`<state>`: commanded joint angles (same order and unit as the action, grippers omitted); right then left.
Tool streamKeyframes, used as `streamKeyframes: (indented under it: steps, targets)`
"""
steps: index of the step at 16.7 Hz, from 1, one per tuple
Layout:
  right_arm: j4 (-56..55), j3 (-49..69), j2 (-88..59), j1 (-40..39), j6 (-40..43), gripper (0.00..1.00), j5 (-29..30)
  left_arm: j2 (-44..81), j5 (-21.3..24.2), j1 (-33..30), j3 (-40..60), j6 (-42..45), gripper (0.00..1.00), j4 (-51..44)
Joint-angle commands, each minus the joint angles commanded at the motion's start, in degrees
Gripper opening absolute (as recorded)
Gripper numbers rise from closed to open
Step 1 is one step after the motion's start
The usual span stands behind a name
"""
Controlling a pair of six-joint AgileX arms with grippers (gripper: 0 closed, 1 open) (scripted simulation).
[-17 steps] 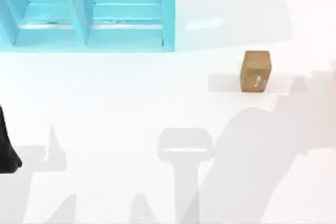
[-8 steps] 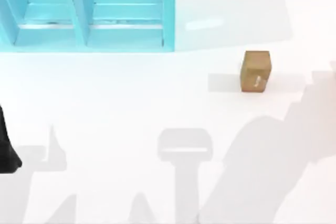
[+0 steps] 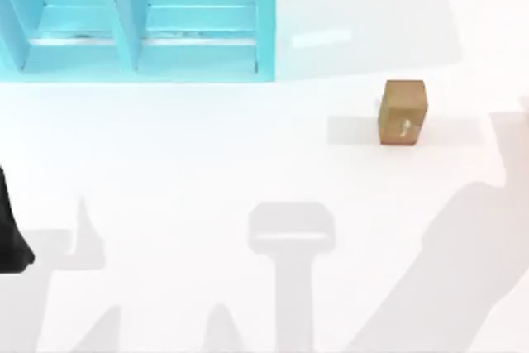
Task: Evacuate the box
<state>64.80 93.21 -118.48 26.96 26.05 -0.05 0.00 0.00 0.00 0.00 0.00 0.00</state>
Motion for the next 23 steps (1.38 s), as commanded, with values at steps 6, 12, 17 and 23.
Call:
streamKeyframes:
  steps: [6,12,17,23]
  targets:
    - [-4.7,-3.5,-1.3,0.1,0.0,1.0,0.0,0.0,0.0,0.0,0.0,0.0,1.0,0.0]
    - [-4.7,-3.5,-1.3,0.1,0.0,0.62,0.0,0.0,0.0,0.0,0.0,0.0,1.0,0.0]
    - [-4.7,-3.5,-1.3,0.1,0.0,0.25,0.0,0.0,0.0,0.0,0.0,0.0,1.0,0.0]
    - [-4.7,-3.5,-1.3,0.1,0.0,0.0,0.0,0.0,0.0,0.0,0.0,0.0,1.0,0.0]
